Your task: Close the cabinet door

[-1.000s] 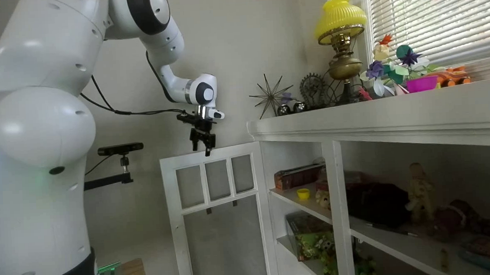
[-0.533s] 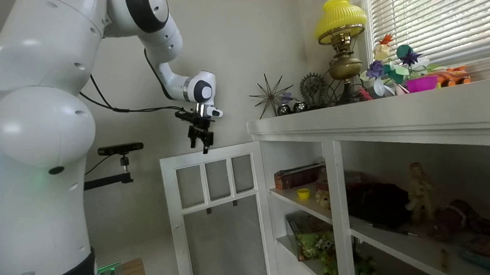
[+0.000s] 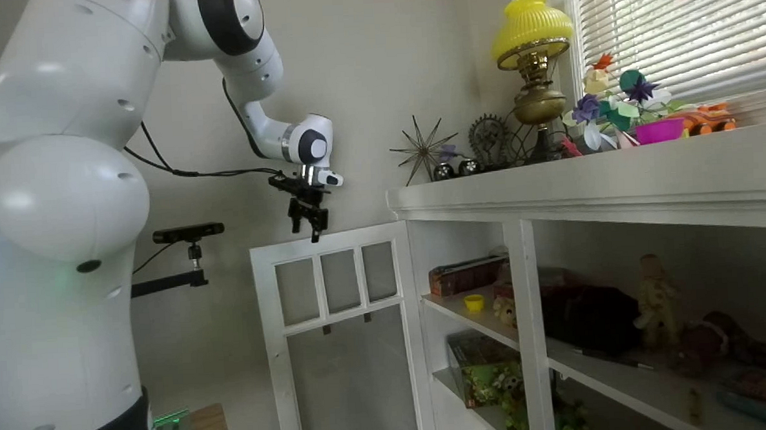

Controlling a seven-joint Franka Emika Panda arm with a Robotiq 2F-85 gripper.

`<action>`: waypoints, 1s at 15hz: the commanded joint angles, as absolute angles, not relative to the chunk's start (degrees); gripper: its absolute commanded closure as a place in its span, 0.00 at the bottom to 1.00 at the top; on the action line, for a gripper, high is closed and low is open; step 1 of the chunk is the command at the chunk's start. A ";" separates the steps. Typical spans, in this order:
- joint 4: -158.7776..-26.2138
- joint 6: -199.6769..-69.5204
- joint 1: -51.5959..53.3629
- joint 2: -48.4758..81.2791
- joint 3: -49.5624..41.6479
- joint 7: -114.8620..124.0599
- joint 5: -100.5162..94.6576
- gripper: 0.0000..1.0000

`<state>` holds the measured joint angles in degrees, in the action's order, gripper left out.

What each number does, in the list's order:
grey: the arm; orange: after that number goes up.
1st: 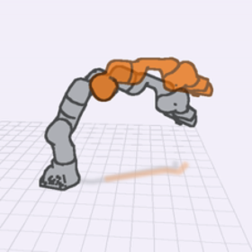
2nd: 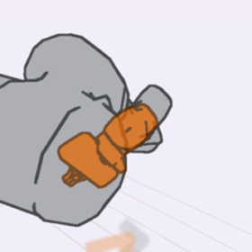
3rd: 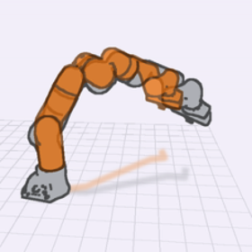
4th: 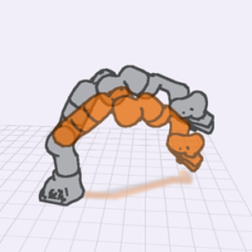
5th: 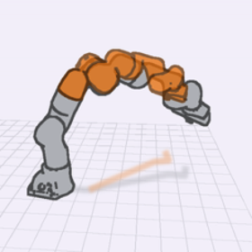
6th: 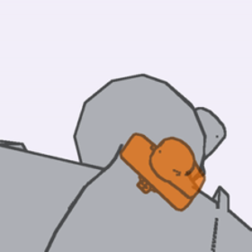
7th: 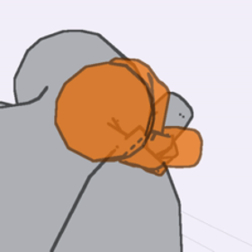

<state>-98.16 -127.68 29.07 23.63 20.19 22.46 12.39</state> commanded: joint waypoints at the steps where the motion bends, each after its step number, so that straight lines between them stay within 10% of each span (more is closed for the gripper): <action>1: -99.11 -128.23 29.52 23.92 20.08 22.51 12.63 0.00; 15: -100.53 -121.79 30.78 23.01 17.66 23.98 5.76 0.00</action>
<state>-99.59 -125.44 29.77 25.22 19.53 22.55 9.89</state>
